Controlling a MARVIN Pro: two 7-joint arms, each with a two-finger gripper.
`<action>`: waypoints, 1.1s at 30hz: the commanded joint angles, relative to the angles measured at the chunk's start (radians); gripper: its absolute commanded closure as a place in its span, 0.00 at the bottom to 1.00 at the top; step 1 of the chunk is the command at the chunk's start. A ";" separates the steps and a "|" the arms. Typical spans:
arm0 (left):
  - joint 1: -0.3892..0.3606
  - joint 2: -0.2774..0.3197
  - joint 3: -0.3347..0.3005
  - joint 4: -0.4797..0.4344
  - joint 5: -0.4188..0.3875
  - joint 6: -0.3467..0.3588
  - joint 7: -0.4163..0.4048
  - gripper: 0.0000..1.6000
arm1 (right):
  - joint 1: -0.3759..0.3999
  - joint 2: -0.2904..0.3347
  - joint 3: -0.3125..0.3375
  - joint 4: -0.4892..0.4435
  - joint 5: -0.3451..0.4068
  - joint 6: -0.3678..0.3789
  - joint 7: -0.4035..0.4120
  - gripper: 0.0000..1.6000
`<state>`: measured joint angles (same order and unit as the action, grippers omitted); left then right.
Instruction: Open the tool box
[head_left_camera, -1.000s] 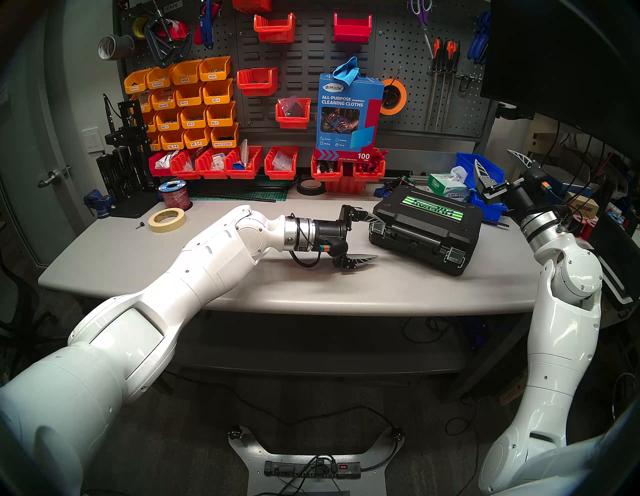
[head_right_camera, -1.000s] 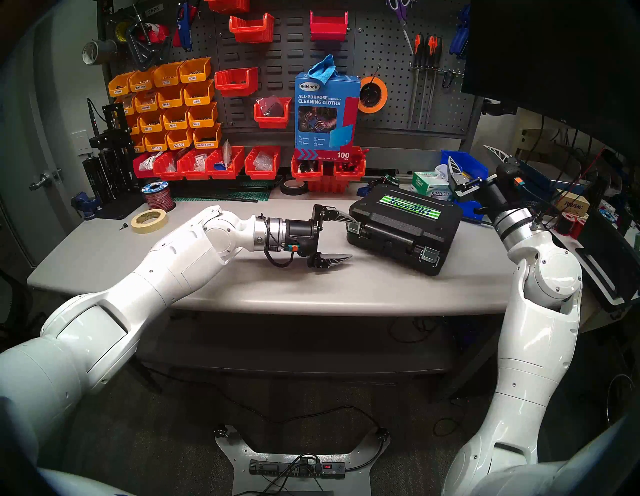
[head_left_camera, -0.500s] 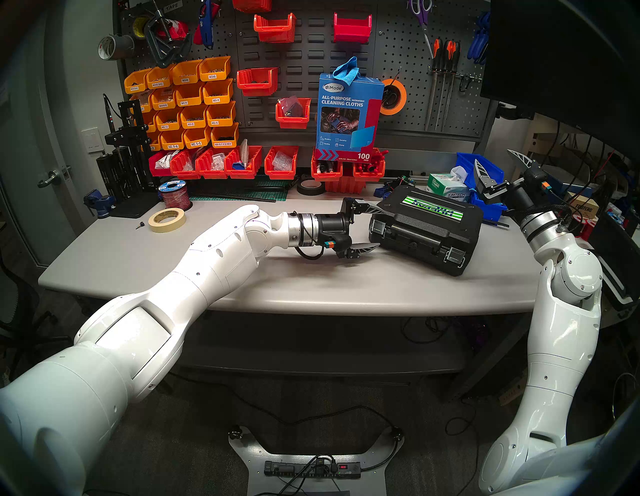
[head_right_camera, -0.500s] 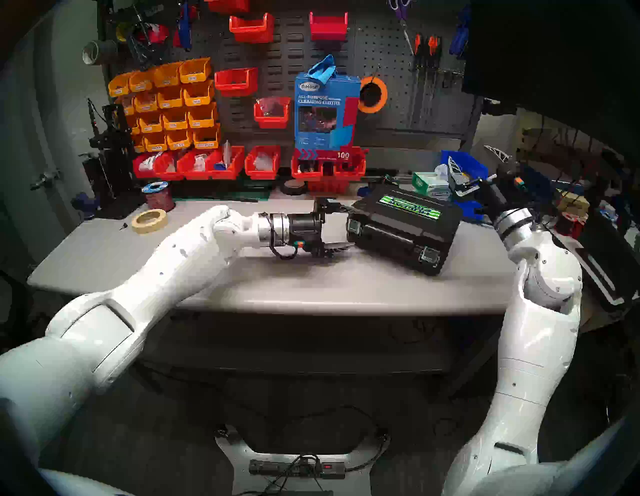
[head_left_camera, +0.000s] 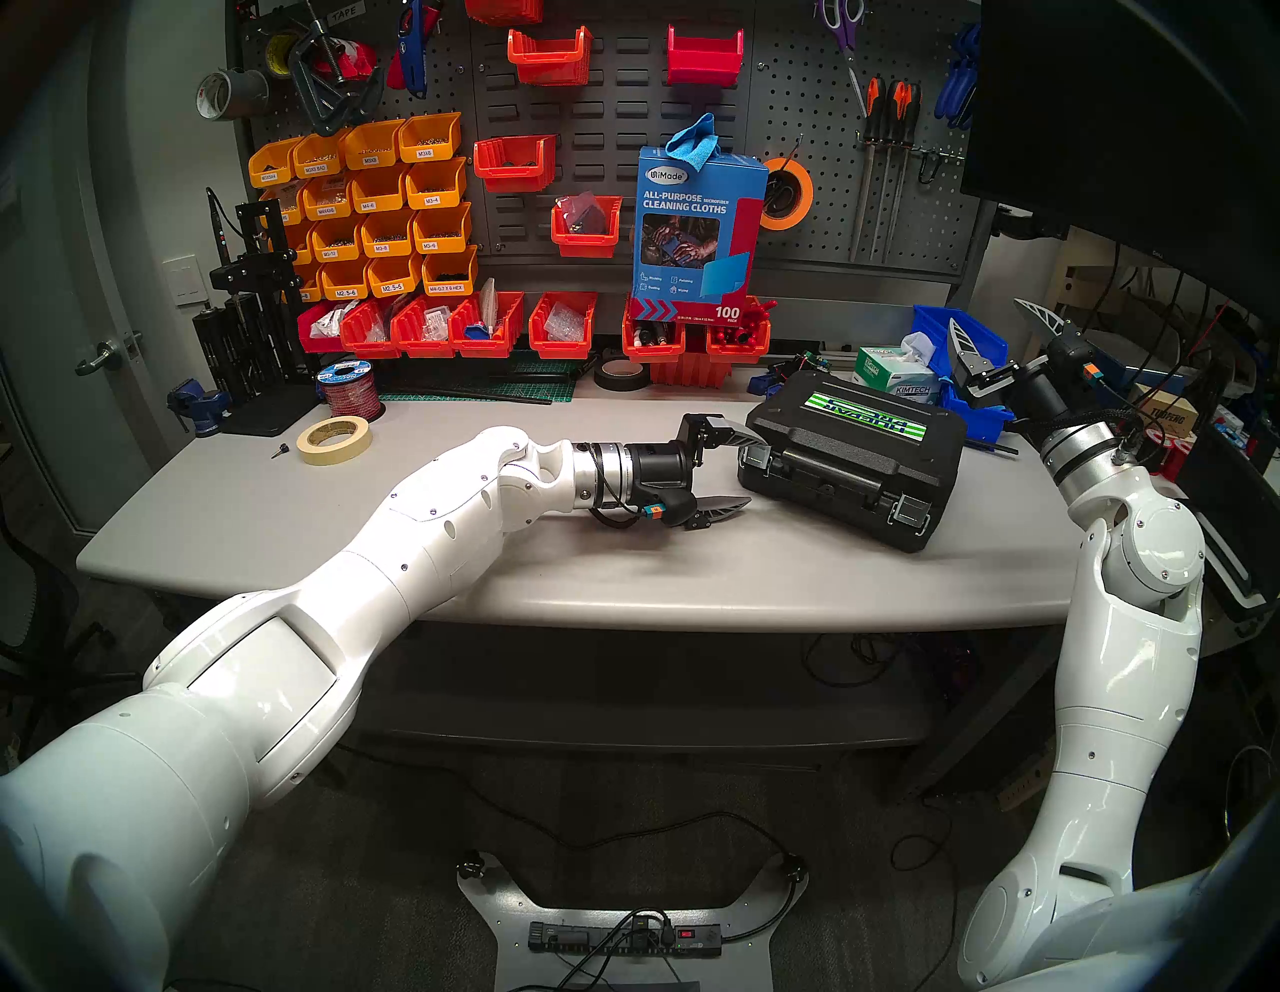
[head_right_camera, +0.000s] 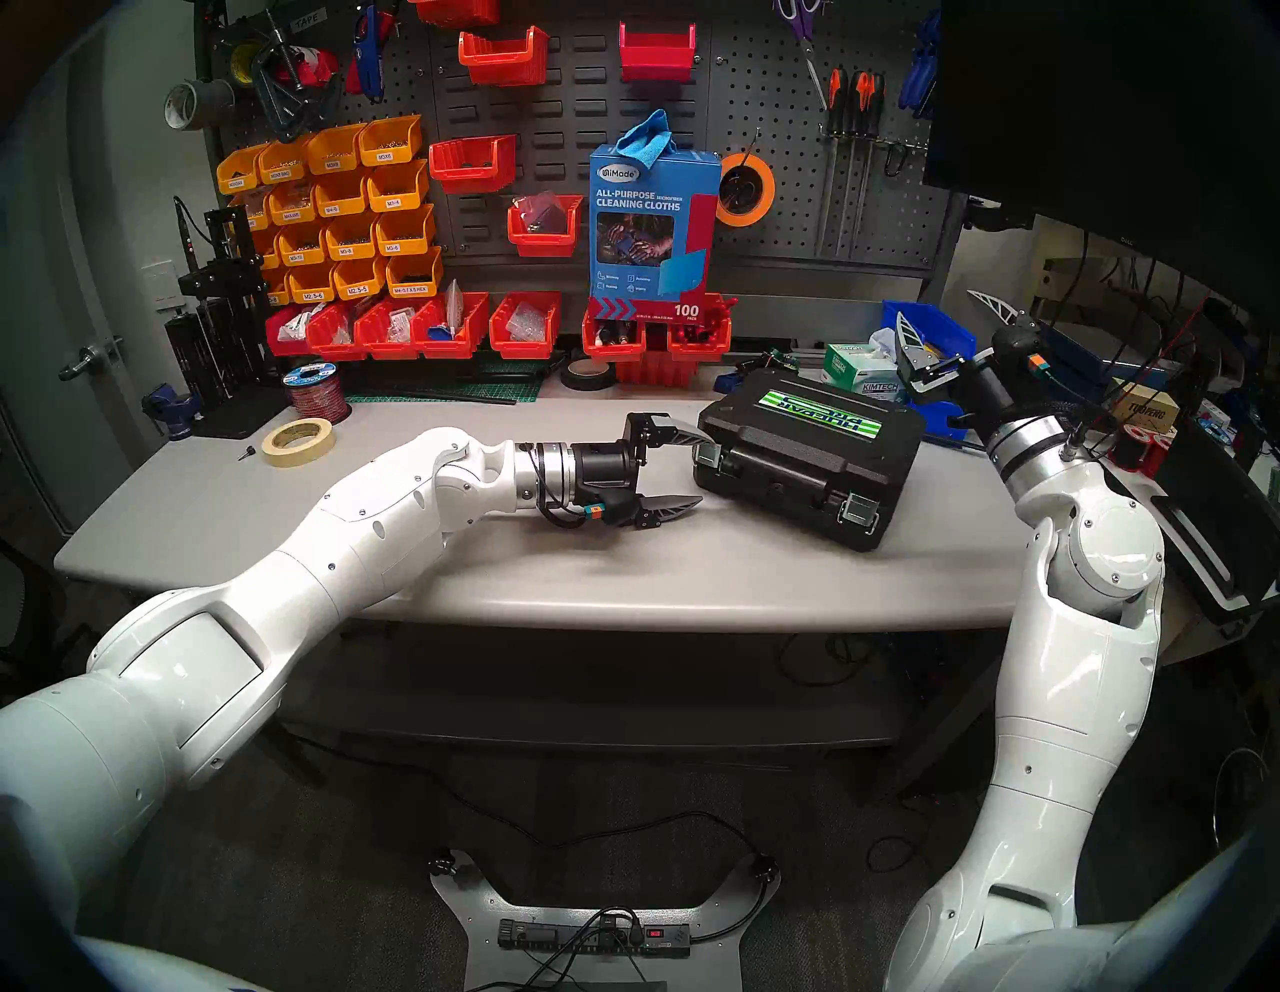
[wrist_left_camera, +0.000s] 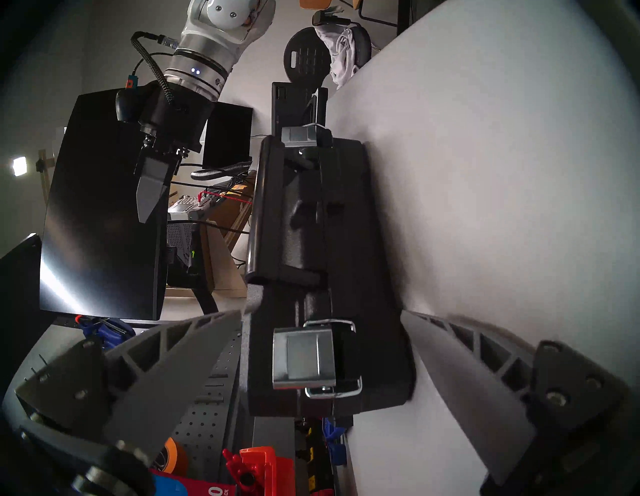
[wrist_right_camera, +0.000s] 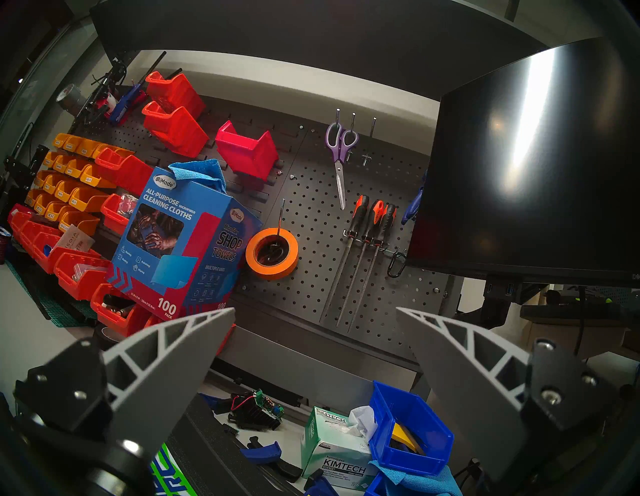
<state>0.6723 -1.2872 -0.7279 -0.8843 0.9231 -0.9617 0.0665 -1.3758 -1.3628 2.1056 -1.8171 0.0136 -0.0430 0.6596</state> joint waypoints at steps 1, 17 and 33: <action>-0.039 -0.038 0.003 0.065 0.094 0.002 0.121 0.00 | 0.007 0.004 -0.002 -0.012 -0.003 0.001 -0.001 0.00; -0.118 -0.098 0.110 0.223 0.261 0.002 0.385 0.00 | 0.007 0.004 -0.003 -0.012 -0.003 0.002 -0.002 0.00; -0.201 -0.138 0.190 0.346 0.297 0.002 0.478 0.00 | 0.007 0.005 -0.003 -0.012 -0.003 0.002 -0.003 0.00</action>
<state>0.5261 -1.4058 -0.5603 -0.5792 1.2189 -0.9616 0.5331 -1.3759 -1.3619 2.1046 -1.8175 0.0133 -0.0429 0.6580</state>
